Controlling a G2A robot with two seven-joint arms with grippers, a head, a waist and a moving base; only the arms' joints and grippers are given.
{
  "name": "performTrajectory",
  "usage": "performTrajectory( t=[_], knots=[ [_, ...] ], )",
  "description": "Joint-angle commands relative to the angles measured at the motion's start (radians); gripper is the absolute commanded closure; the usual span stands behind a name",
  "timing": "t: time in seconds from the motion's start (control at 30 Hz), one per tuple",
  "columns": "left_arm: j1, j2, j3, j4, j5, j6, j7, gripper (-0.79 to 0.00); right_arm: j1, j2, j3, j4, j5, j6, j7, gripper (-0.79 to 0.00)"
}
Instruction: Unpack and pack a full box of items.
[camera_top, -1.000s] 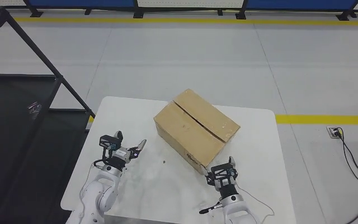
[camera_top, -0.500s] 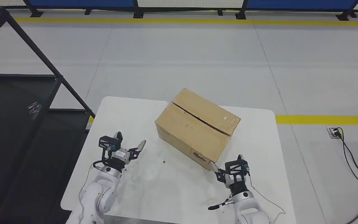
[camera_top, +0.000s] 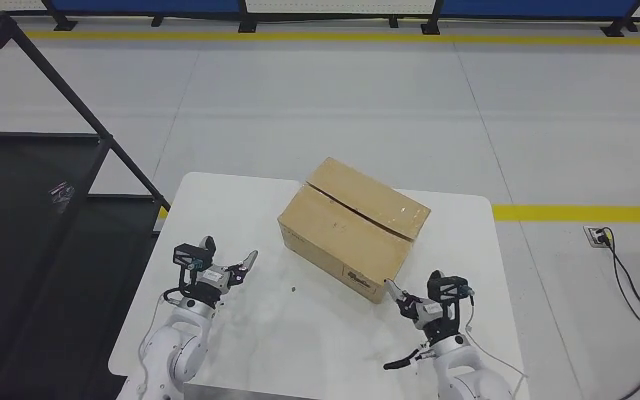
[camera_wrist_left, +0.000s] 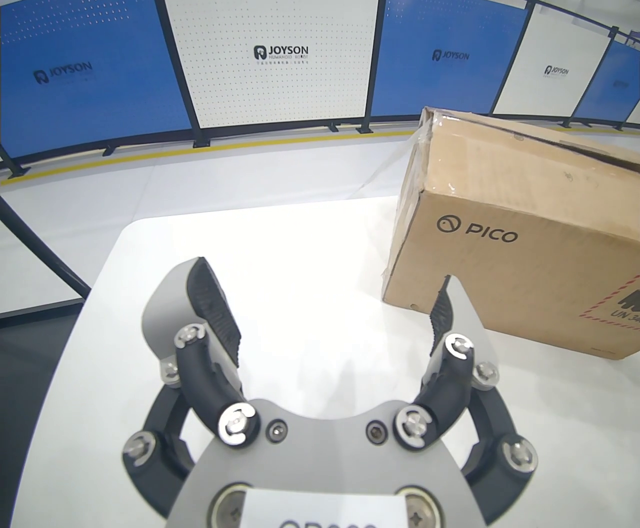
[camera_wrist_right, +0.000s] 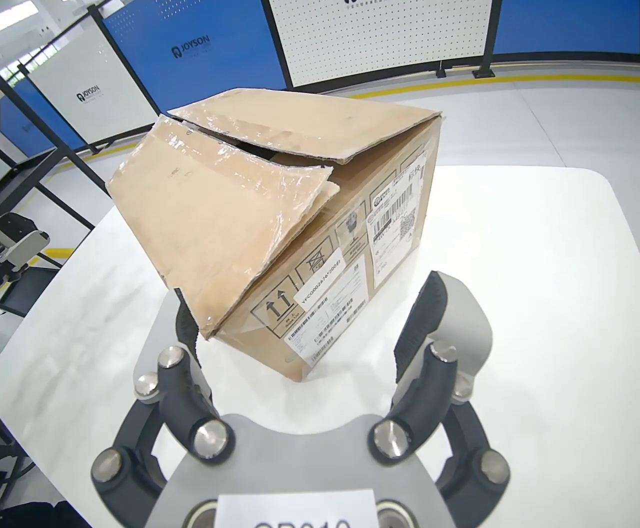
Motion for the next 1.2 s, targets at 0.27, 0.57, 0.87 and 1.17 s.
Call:
performTrajectory(
  t=[0.27, 0.57, 0.87, 1.17],
  knots=[
    [0.0, 0.0, 0.0, 0.0, 0.0, 0.0, 0.0, -0.785, 0.12, -0.005, 0.103, -0.045, 0.397, -0.018, 0.208, -0.785],
    [0.0, 0.0, 0.0, 0.0, 0.0, 0.0, 0.0, -0.785, 0.239, 0.001, 0.164, 0.061, 0.732, -0.102, 0.482, -0.785],
    [0.0, 0.0, 0.0, 0.0, 0.0, 0.0, 0.0, -0.785, 0.231, 0.002, 0.162, 0.068, 0.75, -0.115, 0.451, -0.785],
    [0.0, 0.0, 0.0, 0.0, 0.0, 0.0, 0.0, -0.785, 0.271, 0.011, 0.195, 0.177, 0.942, -0.217, 0.559, -0.785]
  ],
)
